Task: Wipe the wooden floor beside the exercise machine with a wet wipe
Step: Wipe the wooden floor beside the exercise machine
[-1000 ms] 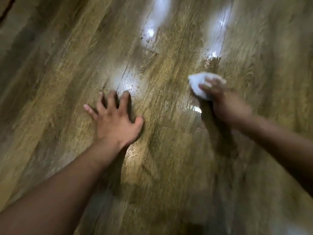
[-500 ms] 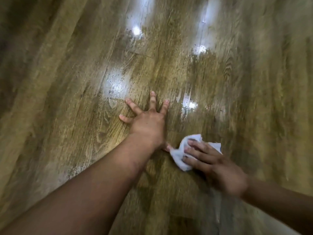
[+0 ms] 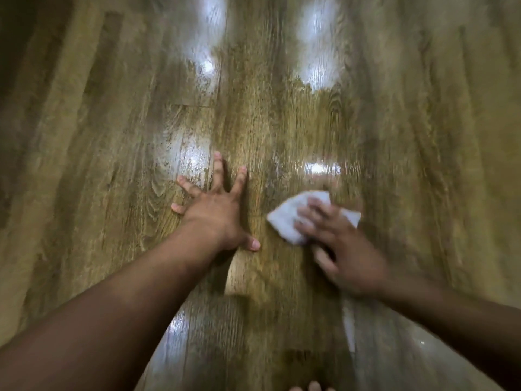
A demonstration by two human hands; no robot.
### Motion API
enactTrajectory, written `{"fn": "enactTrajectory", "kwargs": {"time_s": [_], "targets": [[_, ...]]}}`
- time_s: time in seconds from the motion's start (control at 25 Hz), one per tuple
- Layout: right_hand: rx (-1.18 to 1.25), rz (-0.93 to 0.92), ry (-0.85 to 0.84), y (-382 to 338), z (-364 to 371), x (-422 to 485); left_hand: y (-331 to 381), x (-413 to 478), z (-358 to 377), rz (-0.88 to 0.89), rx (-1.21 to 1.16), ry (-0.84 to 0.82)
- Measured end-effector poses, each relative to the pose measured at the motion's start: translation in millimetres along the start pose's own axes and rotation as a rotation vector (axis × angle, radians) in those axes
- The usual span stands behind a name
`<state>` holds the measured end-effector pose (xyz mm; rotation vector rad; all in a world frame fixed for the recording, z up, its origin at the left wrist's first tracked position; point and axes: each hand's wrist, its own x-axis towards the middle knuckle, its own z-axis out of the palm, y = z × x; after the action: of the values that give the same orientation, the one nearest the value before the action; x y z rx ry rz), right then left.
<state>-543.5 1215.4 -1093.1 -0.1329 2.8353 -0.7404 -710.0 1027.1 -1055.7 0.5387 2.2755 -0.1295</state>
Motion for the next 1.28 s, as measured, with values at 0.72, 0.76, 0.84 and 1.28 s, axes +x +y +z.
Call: {"fn": "enactTrajectory", "kwargs": {"time_s": [0.72,0.76,0.84,1.28], "targets": [[-0.304,-0.324,-0.1,29.8,-7.1,21.7,11.6,7.1,-11.1,-0.06,-0.045,-0.093],[-0.317,-0.387,-0.193,43.5,-15.4,28.9,12.3,8.0,-10.2,-0.055,-0.031,-0.094],[-0.388,-0.307,-0.067,74.7,-38.0,88.8,11.9,9.9,-10.9,-0.038,-0.027,-0.075],[-0.22,-0.233,-0.044,-31.9,-11.1,146.2,-51.8,-12.1,-60.5,0.154,-0.013,-0.043]]}}
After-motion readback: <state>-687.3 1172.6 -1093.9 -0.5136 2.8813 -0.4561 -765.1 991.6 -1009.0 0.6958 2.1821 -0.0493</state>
